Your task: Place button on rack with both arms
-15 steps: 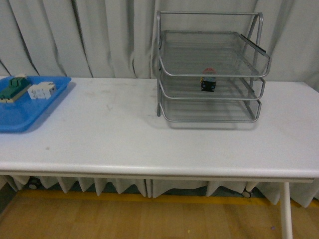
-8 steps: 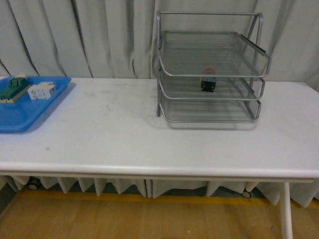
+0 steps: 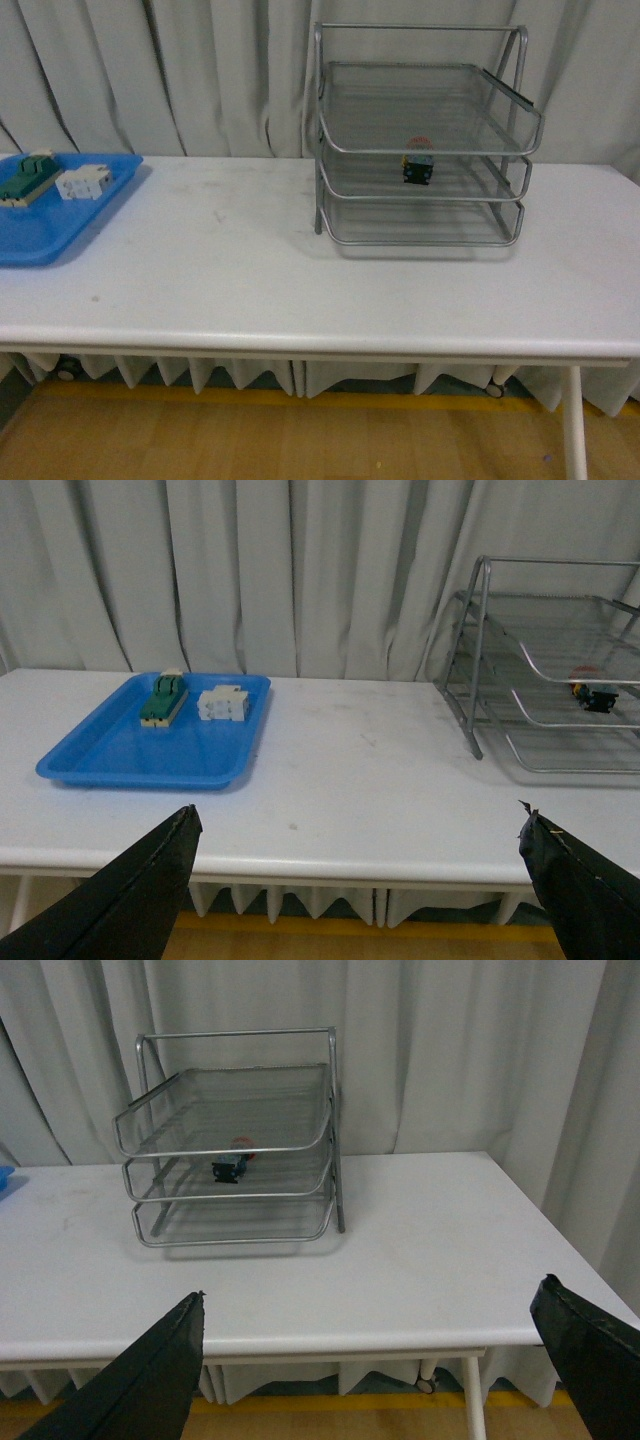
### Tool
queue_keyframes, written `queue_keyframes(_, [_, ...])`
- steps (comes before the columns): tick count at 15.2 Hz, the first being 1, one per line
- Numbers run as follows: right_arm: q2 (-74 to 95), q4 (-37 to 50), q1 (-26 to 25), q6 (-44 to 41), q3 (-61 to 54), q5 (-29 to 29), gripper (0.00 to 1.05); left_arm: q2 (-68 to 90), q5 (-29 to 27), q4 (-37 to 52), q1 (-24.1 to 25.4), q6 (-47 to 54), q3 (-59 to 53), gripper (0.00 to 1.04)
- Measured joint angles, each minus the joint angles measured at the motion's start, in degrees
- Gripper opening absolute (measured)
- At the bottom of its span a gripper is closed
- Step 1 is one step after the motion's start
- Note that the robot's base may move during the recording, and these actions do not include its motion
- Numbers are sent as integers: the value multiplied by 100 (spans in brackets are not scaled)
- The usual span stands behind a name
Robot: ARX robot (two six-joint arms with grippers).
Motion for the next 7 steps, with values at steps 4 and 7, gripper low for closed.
queue_keyframes(4, [0, 0, 0, -2, 0, -2, 98, 0, 0, 0, 0, 0, 0, 98])
queue_keyframes(7, [0, 0, 0, -2, 0, -2, 98, 0, 0, 0, 0, 0, 0, 98])
